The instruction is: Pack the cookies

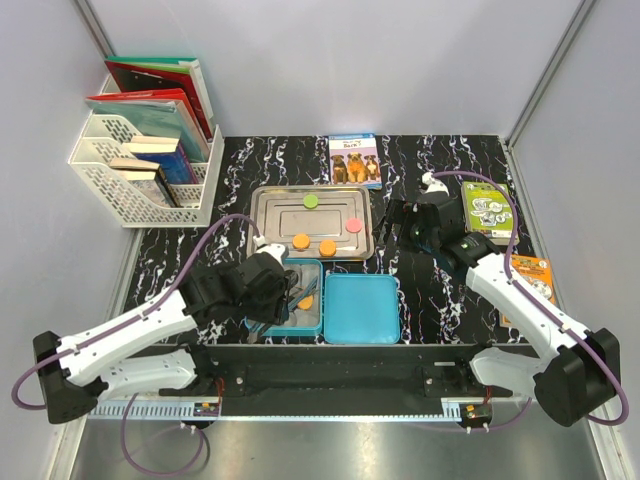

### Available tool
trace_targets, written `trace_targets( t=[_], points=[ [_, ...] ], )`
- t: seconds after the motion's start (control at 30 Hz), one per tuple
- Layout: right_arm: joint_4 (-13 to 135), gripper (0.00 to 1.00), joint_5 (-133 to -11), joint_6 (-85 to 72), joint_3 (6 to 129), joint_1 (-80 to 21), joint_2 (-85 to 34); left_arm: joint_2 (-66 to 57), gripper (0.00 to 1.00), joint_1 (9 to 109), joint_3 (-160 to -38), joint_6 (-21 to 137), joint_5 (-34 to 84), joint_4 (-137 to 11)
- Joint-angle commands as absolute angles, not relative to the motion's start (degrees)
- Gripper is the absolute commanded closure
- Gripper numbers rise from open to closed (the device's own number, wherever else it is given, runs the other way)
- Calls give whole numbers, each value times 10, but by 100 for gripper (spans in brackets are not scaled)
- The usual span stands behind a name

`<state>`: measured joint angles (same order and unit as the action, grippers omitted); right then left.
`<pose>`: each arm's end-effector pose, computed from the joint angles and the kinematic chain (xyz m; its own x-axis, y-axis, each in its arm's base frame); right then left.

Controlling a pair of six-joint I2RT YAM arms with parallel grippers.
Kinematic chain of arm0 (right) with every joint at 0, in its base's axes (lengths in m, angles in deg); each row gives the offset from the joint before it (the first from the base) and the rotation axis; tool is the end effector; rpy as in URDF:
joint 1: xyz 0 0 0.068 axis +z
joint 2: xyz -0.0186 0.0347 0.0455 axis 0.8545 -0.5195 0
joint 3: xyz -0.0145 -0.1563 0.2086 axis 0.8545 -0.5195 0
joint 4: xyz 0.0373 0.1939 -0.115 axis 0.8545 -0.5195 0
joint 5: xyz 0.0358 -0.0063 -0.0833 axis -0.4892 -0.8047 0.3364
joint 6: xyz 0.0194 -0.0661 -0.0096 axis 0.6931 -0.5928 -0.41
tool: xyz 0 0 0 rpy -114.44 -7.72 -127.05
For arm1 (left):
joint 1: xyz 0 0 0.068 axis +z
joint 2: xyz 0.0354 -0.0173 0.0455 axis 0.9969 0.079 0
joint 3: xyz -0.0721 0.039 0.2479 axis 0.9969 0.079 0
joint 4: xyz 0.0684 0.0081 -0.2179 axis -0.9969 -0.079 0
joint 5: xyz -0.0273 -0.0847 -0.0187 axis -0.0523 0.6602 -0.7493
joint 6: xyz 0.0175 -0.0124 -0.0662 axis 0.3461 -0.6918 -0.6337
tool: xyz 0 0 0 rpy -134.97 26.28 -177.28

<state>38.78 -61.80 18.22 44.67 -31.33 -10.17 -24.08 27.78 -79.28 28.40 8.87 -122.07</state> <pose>0.2148 0.1087 0.2764 -0.6734 0.2375 -0.7001 -0.0923 0.9126 0.3983 0.0898 -0.1271 0.2565 -0.8752 0.1664 -0.4543 0.2982 0.9250 -0.2356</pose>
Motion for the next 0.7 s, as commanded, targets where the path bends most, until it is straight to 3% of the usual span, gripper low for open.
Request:
trace_targets(
  t=[0.0, 0.4, 0.57, 0.67],
  points=[
    [392, 2, -613, 184, 446, -312, -88, -255, 51, 275, -801, 276, 77, -1195],
    [393, 2, -614, 186, 440, -312, -88, -293, 79, 273, -824, 263, 16, -1198],
    [393, 2, -612, 184, 438, -312, -81, -307, 99, 273, -861, 273, -42, -1201],
    [391, 2, -611, 184, 436, -312, -79, -289, 100, 274, -882, 284, -73, -1201]
  ],
)
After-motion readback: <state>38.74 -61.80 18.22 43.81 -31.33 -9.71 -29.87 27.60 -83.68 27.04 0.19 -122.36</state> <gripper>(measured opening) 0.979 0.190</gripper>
